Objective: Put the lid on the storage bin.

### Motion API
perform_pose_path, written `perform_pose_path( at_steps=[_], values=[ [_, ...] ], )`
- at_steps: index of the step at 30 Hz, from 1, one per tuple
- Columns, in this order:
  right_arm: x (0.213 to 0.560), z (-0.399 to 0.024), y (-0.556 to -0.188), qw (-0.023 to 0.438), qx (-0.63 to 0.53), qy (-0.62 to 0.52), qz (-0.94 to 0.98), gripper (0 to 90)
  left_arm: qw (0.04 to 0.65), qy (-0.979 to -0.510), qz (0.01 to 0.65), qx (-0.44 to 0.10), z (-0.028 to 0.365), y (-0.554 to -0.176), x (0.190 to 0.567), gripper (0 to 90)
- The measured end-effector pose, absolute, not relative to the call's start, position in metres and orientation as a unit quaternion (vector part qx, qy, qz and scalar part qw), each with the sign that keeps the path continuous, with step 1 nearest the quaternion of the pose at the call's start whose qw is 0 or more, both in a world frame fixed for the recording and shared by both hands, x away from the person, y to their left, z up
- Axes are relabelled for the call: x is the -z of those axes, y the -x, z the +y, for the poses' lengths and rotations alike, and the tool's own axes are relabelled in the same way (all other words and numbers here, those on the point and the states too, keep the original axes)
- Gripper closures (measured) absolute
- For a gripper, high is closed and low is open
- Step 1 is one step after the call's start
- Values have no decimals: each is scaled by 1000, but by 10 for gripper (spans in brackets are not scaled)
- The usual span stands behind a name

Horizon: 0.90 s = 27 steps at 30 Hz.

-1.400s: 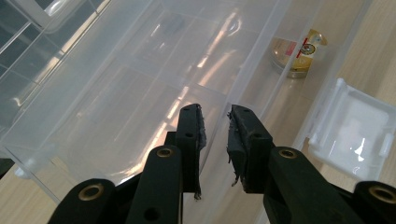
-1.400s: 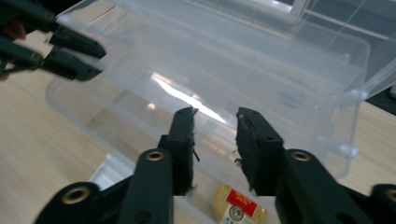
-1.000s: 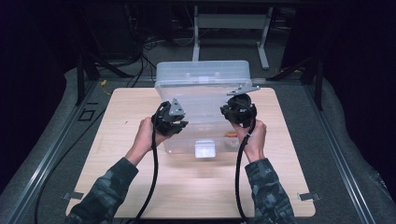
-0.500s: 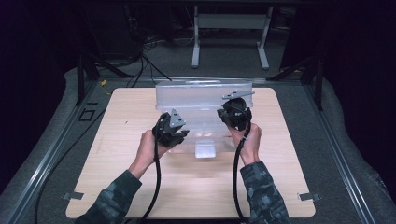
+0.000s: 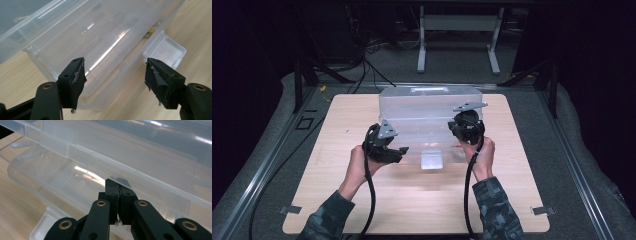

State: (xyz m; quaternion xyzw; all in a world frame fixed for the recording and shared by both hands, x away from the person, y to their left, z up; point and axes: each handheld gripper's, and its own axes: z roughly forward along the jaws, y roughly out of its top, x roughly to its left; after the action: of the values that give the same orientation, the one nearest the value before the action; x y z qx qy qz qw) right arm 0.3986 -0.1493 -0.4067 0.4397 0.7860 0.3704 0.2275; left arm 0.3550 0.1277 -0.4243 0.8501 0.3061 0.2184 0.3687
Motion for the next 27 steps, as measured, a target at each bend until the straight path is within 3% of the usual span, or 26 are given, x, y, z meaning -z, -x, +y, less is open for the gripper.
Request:
perform_pose_path(
  at_steps=[11,27],
  values=[
    [405,-148,-389,225,-371,-438,787,869,365,-847,310,-230,156,-332,415,225],
    [412,-154,-380,226,-352,-446,791,860,343,-841,363,-208,205,-325,434,150]
  ],
)
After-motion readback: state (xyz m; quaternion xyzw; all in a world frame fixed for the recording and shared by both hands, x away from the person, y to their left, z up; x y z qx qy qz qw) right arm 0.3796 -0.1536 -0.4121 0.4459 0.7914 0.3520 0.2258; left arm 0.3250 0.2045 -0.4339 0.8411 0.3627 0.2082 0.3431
